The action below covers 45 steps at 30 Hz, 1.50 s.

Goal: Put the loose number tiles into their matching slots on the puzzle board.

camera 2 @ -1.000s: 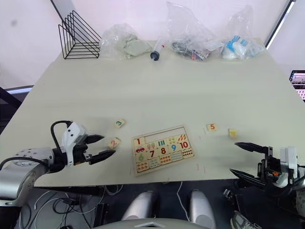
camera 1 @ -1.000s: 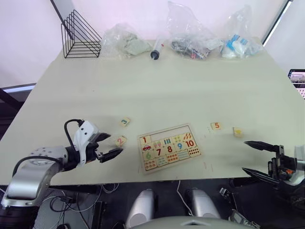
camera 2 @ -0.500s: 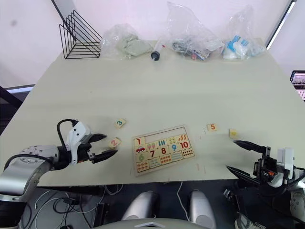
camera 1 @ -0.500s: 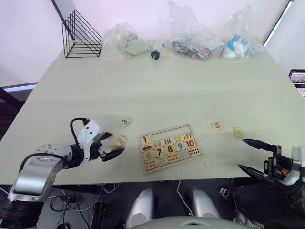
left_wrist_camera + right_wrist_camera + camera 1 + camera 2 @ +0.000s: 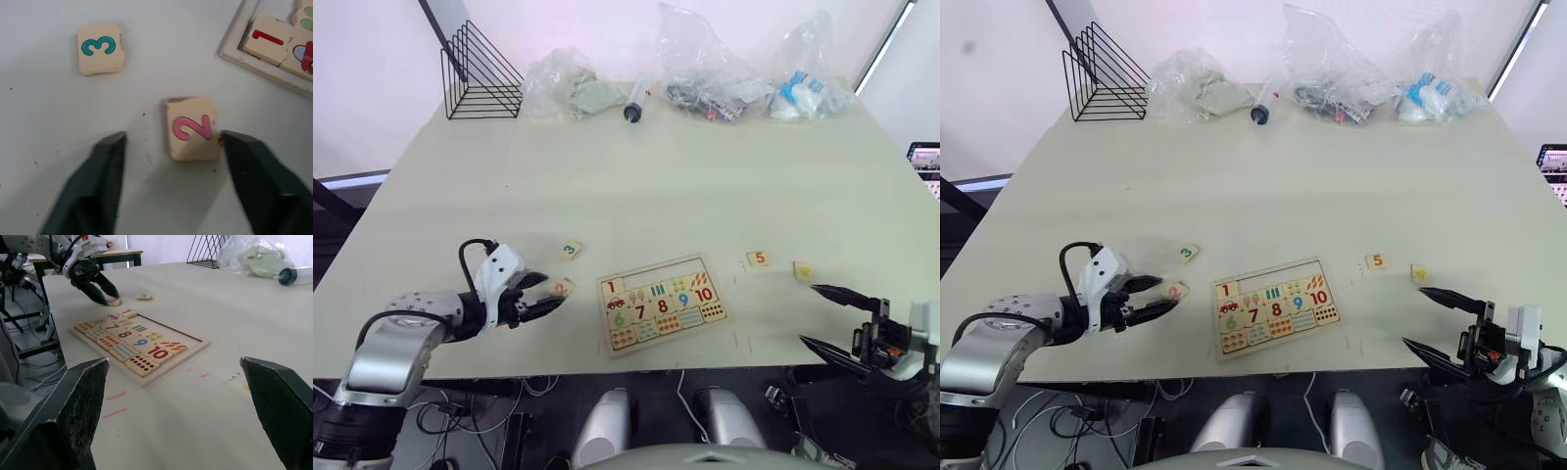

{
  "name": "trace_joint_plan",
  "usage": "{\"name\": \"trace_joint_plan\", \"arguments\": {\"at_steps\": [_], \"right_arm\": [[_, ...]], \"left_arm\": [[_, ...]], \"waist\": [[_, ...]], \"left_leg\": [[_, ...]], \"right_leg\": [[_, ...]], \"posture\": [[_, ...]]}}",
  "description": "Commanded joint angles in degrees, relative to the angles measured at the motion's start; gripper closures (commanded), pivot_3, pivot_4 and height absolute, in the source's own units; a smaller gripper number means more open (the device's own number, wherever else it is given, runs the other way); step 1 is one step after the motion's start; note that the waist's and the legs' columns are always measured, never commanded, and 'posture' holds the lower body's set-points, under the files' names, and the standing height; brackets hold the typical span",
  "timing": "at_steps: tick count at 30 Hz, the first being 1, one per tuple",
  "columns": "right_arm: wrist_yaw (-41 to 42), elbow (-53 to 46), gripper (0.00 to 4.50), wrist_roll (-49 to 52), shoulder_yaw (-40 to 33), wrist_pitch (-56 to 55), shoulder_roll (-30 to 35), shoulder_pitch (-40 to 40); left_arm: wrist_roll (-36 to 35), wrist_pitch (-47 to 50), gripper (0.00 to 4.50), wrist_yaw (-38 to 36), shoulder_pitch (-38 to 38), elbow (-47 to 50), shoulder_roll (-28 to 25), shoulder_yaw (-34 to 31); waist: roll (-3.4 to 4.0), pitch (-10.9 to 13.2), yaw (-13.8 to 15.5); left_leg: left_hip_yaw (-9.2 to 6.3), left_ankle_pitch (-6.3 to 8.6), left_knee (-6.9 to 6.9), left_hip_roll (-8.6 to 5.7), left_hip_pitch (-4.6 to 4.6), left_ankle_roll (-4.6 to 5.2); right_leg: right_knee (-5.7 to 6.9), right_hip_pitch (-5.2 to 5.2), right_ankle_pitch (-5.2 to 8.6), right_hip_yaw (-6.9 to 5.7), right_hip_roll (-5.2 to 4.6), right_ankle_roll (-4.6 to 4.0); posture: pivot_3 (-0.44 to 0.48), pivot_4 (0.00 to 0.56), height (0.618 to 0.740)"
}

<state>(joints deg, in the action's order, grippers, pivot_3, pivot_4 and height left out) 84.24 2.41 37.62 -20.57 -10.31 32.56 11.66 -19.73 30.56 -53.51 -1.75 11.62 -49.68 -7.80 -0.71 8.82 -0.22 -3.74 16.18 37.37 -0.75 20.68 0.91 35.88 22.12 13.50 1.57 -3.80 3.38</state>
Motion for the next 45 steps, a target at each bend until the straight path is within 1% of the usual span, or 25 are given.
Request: {"name": "trace_joint_plan", "arguments": {"at_steps": [1, 2, 7, 11, 14, 18, 21, 24, 30, 33, 38, 40, 43, 45], "right_arm": [[-0.7, -2.2, 0.0, 0.2, 0.0, -0.4, 0.4, -0.1], [-0.9, -2.5, 0.0, 0.2, 0.0, -0.3, 0.4, -0.1], [-1.4, -3.2, 0.0, 0.2, 0.3, 0.0, 0.4, 0.3], [-1.7, -3.4, 0.0, 0.2, 0.4, 0.1, 0.5, 0.2], [-1.9, -3.7, 0.0, 0.2, 0.4, 0.1, 0.4, 0.3], [-2.1, -3.8, 0.0, 0.3, 0.3, 0.0, 0.4, 0.3], [-3.0, -4.6, 0.0, 0.7, 0.3, -0.1, -0.3, 0.8], [-3.7, -5.1, 0.0, 0.9, 0.2, -0.1, -0.8, 1.2], [-4.7, -5.7, 0.0, 0.5, 1.0, -0.2, -1.0, 1.0], [-5.1, -5.5, 0.0, 0.3, 1.6, -0.3, -1.0, 0.2], [-5.0, -4.9, 0.0, 0.2, 2.2, -0.3, -1.0, -1.0], [-4.6, -4.2, 0.0, 0.2, 2.4, -0.4, -0.9, -1.8], [-4.3, -3.3, 0.0, 0.1, 2.8, -0.6, -0.9, -2.8], [-4.1, -2.9, 0.0, 0.0, 2.9, -0.7, -1.1, -3.1]], "left_arm": [[-0.6, -1.3, 3.34, -1.4, 0.1, -0.2, 0.8, 0.8], [-0.5, -2.0, 3.58, -1.6, 0.1, -0.3, 0.9, 0.8], [0.1, -4.6, 3.58, -3.6, -0.9, -1.2, 0.2, 0.2], [-0.2, -6.9, 3.58, -7.2, 0.2, -0.7, -2.3, -0.3], [-2.4, -5.6, 3.58, -10.3, 1.2, 1.5, -3.9, -0.5], [-3.5, -2.7, 3.58, -13.9, 5.4, 3.4, -7.3, 1.1], [-2.9, -0.8, 3.58, -14.9, 10.0, 5.5, -8.9, 3.9], [-4.1, 3.1, 3.58, -14.5, 14.8, 7.7, -8.6, 6.3], [-3.5, 10.3, 3.58, -13.7, 23.8, 10.9, -7.7, 13.3], [-1.6, 12.7, 3.58, -12.9, 28.0, 10.8, -7.3, 17.3], [0.2, 15.9, 3.58, -12.3, 32.6, 11.7, -6.5, 22.2], [2.0, 16.6, 3.58, -12.2, 34.3, 12.0, -6.5, 24.8], [4.7, 21.4, 3.58, -11.8, 37.7, 12.4, -7.2, 29.5], [5.2, 24.5, 3.58, -10.5, 39.8, 12.9, -5.8, 31.0]], "waist": [[0.0, 0.0, 0.0], [0.0, 0.0, 0.0], [0.0, 0.0, 0.0], [-0.01, 0.0, 0.0], [-0.01, 0.0, 0.0], [-0.03, 0.0, 0.1], [0.01, 0.1, -0.2], [-0.05, 0.1, -0.1], [-0.07, 0.1, -0.4], [-0.09, 0.1, -0.5], [-0.11, 0.1, -0.5], [-0.14, 0.2, -0.5], [-0.14, 0.2, -0.4], [-0.18, 0.2, -0.4]], "left_leg": [[0.0, 0.0, 0.0, 0.0, 0.0, 0.0], [0.0, 0.0, 0.0, 0.0, 0.0, 0.0], [0.0, 0.0, 0.0, 0.0, 0.0, 0.0], [0.0, 0.0, 0.0, 0.0, 0.01, 0.0], [-0.01, 0.0, 0.0, 0.0, 0.02, 0.0], [-0.02, 0.0, 0.0, 0.0, 0.04, 0.0], [0.01, 0.0, -0.01, 0.0, 0.02, 0.0], [-0.05, 0.0, -0.01, -0.01, 0.05, 0.0], [0.0, -0.01, 0.0, -0.04, 0.04, 0.01], [0.02, -0.01, 0.02, -0.06, 0.03, 0.01], [0.04, -0.01, 0.02, -0.08, 0.03, 0.01], [0.04, -0.01, 0.02, -0.09, 0.04, 0.01], [0.06, -0.01, 0.03, -0.09, 0.05, 0.01], [0.06, -0.01, 0.04, -0.1, 0.05, 0.01]], "right_leg": [[0.0, 0.0, 0.0, 0.0, 0.0, 0.0], [0.0, 0.0, 0.0, 0.0, 0.0, 0.0], [0.0, 0.0, 0.01, 0.0, 0.0, -0.01], [0.0, 0.0, 0.01, -0.01, -0.01, -0.02], [0.0, 0.01, 0.04, -0.01, 0.01, -0.06], [0.0, 0.01, 0.04, -0.04, 0.02, -0.06], [-0.01, 0.01, 0.01, -0.02, 0.09, 0.0], [-0.01, 0.01, -0.07, -0.08, 0.13, 0.13], [0.0, 0.01, -0.09, -0.04, 0.19, 0.19], [0.01, 0.0, -0.09, -0.03, 0.21, 0.2], [0.01, 0.0, -0.09, -0.04, 0.27, 0.2], [0.01, 0.0, -0.09, -0.04, 0.27, 0.2], [0.01, 0.0, -0.09, -0.05, 0.29, 0.2], [0.01, -0.01, -0.09, -0.06, 0.3, 0.2]], "posture": [[0.0, 0.15, 0.74], [0.0, 0.15, 0.74], [0.0, 0.15, 0.74], [0.0, 0.15, 0.74], [0.0, 0.15, 0.74], [0.0, 0.15, 0.74], [0.0, 0.15, 0.74], [0.0, 0.15, 0.74], [0.0, 0.15, 0.74], [0.0, 0.15, 0.74], [0.0, 0.15, 0.74], [0.0, 0.15, 0.74], [0.0, 0.15, 0.74], [0.0, 0.15, 0.74]]}}
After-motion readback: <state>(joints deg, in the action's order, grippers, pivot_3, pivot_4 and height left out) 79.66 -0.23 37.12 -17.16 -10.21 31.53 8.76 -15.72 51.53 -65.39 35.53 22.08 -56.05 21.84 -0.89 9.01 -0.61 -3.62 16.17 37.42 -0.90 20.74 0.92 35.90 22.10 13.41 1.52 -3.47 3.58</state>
